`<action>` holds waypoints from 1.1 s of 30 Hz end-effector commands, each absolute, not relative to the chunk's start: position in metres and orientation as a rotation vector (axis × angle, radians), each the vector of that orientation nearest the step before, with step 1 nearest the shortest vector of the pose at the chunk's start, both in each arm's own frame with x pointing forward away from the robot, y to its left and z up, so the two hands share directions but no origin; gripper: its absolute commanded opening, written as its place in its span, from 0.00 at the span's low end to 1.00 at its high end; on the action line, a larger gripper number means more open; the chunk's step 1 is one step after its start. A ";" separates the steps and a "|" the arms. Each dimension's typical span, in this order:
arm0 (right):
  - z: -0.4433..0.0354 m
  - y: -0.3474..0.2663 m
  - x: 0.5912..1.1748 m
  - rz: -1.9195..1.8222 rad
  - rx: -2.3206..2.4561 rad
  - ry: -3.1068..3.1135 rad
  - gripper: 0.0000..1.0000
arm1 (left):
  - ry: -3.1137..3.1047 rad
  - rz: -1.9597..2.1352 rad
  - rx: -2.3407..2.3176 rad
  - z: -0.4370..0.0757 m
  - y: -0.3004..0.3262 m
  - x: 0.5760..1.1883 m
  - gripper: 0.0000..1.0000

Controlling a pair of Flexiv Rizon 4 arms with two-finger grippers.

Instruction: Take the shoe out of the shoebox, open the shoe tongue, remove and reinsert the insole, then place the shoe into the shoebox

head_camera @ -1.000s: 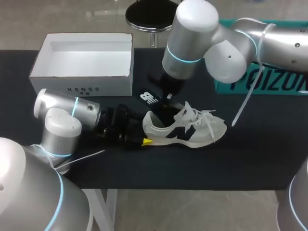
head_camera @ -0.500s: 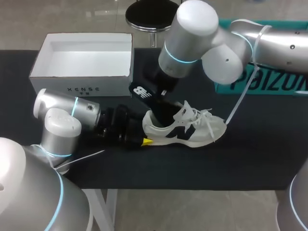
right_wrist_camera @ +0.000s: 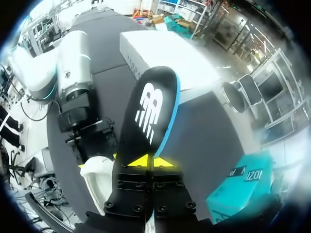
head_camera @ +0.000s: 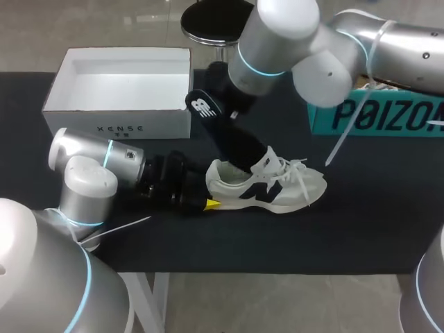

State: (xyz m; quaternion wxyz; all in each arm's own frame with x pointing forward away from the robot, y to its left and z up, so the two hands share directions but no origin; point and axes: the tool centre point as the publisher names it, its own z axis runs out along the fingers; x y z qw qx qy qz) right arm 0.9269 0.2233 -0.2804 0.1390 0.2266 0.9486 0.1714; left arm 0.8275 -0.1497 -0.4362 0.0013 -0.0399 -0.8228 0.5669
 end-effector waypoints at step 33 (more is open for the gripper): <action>-0.192 0.203 0.957 0.478 0.706 2.584 0.00 | -2.586 1.776 -0.125 -0.439 -0.151 0.827 0.00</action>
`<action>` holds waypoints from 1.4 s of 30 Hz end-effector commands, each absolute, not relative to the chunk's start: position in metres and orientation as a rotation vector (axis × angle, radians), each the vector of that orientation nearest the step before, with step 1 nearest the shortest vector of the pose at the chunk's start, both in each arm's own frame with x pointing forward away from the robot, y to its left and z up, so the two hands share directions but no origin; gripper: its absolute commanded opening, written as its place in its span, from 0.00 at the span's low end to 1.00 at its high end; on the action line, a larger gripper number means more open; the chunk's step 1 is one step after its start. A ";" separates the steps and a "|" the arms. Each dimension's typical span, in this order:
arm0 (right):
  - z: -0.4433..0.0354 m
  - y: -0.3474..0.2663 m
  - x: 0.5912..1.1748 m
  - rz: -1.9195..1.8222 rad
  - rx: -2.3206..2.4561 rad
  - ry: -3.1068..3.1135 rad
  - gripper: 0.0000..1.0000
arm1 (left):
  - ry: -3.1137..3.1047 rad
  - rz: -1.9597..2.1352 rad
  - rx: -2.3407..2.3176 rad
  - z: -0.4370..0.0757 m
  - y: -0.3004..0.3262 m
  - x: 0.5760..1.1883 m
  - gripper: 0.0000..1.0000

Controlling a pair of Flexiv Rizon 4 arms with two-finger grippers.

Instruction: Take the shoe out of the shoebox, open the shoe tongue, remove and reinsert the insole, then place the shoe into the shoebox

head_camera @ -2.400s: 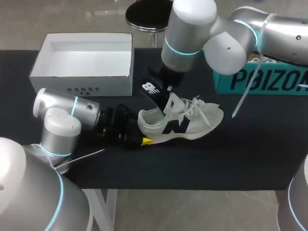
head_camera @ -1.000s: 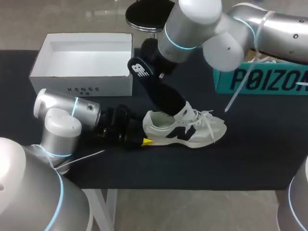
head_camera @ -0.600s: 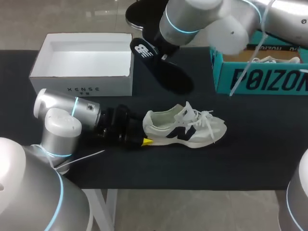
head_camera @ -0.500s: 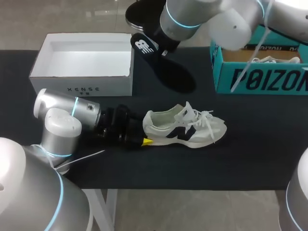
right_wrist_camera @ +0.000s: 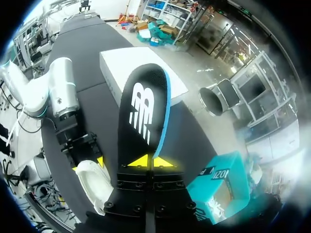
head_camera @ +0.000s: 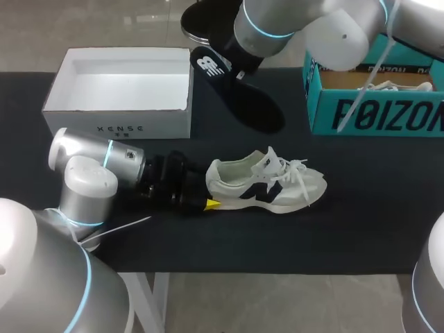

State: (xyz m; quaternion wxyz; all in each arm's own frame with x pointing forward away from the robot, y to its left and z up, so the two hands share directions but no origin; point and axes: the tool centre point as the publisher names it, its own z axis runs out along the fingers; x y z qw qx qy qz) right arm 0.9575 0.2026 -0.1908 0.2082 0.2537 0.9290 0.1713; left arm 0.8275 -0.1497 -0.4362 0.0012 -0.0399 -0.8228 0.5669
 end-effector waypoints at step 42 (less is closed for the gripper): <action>-0.125 0.096 0.837 1.543 0.892 2.131 0.00 | -2.586 1.776 -0.125 -0.439 -0.151 0.827 0.00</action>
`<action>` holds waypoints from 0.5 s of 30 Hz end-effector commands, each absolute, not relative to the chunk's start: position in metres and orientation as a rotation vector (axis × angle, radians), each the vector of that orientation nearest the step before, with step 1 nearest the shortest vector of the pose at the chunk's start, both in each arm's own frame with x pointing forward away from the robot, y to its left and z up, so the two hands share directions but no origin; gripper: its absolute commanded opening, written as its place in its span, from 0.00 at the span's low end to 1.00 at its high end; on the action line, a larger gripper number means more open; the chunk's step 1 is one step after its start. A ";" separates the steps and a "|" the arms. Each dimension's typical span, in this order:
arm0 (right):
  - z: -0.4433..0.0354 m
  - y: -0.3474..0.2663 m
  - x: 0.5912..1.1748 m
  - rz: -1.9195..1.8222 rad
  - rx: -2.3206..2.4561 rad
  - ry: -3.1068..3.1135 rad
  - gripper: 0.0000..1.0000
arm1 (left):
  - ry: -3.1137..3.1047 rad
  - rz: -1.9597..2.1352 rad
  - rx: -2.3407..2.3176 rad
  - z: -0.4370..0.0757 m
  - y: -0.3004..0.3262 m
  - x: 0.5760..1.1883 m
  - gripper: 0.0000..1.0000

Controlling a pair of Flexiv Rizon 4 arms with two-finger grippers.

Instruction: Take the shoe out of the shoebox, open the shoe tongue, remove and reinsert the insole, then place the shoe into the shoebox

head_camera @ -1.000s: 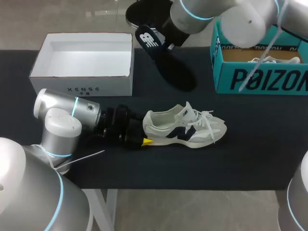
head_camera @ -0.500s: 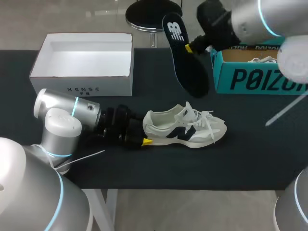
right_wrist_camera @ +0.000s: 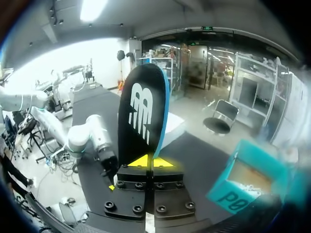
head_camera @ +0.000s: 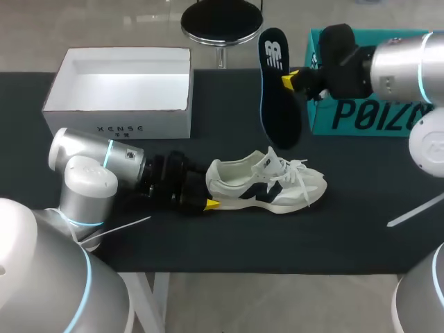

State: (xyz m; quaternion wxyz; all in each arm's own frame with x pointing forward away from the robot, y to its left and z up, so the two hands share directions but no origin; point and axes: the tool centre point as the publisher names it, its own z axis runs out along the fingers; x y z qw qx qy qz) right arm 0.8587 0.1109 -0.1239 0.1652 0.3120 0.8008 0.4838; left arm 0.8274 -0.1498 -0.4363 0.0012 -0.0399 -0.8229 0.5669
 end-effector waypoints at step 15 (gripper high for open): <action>-0.098 0.085 0.775 1.706 1.091 2.160 0.00 | -2.586 1.776 -0.125 -0.439 -0.151 0.827 0.00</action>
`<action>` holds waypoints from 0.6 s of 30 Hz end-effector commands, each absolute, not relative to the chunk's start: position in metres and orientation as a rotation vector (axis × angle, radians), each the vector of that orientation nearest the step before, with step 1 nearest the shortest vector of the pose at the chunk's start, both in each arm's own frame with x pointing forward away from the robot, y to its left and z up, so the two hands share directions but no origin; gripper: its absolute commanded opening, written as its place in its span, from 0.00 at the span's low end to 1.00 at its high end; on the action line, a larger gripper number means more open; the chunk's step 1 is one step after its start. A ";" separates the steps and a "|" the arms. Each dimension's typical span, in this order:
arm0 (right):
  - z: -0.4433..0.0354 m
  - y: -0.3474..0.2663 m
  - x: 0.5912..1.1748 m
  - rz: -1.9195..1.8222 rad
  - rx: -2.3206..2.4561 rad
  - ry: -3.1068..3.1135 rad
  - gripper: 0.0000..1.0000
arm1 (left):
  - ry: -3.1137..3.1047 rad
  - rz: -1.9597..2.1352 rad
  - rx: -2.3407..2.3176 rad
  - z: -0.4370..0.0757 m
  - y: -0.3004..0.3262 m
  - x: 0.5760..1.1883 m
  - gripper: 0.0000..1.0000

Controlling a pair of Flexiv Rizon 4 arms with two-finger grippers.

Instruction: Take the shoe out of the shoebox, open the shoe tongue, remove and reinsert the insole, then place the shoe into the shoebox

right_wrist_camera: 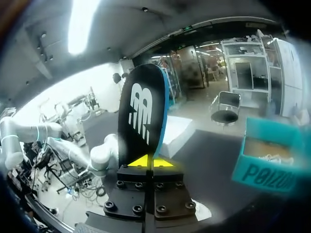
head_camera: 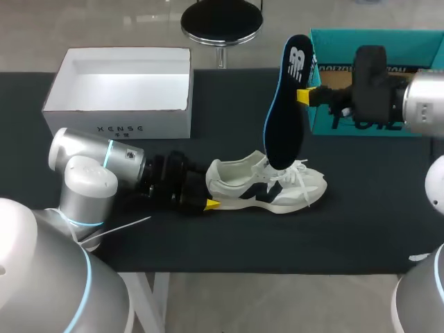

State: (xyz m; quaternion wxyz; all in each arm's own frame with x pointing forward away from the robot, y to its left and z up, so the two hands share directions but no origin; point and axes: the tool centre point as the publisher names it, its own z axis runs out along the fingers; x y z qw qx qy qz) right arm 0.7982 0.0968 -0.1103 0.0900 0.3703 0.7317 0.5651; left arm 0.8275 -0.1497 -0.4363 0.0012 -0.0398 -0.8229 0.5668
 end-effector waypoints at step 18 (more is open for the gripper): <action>-0.037 0.127 0.730 1.538 1.233 2.335 0.00 | -2.586 1.776 -0.125 -0.439 -0.151 0.827 0.00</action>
